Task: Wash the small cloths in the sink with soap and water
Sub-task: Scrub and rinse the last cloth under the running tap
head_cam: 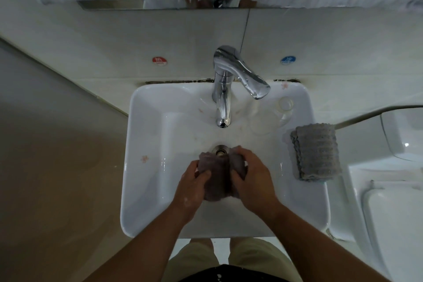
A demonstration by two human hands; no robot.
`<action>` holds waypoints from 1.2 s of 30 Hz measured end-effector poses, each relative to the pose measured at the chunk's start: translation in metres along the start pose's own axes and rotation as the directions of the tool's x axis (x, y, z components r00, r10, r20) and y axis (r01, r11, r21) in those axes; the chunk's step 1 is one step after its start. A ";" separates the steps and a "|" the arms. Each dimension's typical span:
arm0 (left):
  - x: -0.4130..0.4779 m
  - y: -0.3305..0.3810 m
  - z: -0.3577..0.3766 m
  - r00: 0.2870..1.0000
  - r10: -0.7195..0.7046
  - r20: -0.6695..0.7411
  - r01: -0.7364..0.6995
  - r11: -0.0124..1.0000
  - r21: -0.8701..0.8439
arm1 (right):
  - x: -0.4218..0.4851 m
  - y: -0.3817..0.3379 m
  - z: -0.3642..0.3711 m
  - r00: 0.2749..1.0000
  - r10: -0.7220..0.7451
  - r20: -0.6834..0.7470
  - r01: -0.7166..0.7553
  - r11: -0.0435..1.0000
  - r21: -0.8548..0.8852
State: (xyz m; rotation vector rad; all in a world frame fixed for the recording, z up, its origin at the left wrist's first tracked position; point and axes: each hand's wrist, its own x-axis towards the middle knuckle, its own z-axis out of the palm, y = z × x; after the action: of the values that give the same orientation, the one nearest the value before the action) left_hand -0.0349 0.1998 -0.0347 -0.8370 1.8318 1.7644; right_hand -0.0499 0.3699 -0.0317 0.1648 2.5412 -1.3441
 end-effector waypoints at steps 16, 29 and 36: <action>-0.019 0.031 0.015 0.988 -0.121 0.096 0.146 0.932 -0.331 | -0.005 -0.006 -0.027 0.970 0.237 -0.056 -0.230 0.967 0.111; -0.026 0.024 0.061 0.926 0.329 -0.185 -0.244 0.895 0.374 | -0.027 -0.003 -0.046 0.956 0.221 -0.193 -0.193 0.969 0.156; -0.035 0.046 0.140 0.918 0.387 -0.090 -0.335 0.876 0.348 | -0.025 0.018 -0.131 0.944 0.132 -0.301 -0.140 0.990 -0.007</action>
State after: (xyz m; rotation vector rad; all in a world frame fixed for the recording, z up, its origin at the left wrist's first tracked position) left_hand -0.0537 0.3429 0.0124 -0.5374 2.4341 1.5619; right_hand -0.0449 0.4883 0.0314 0.5696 2.7306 -1.3153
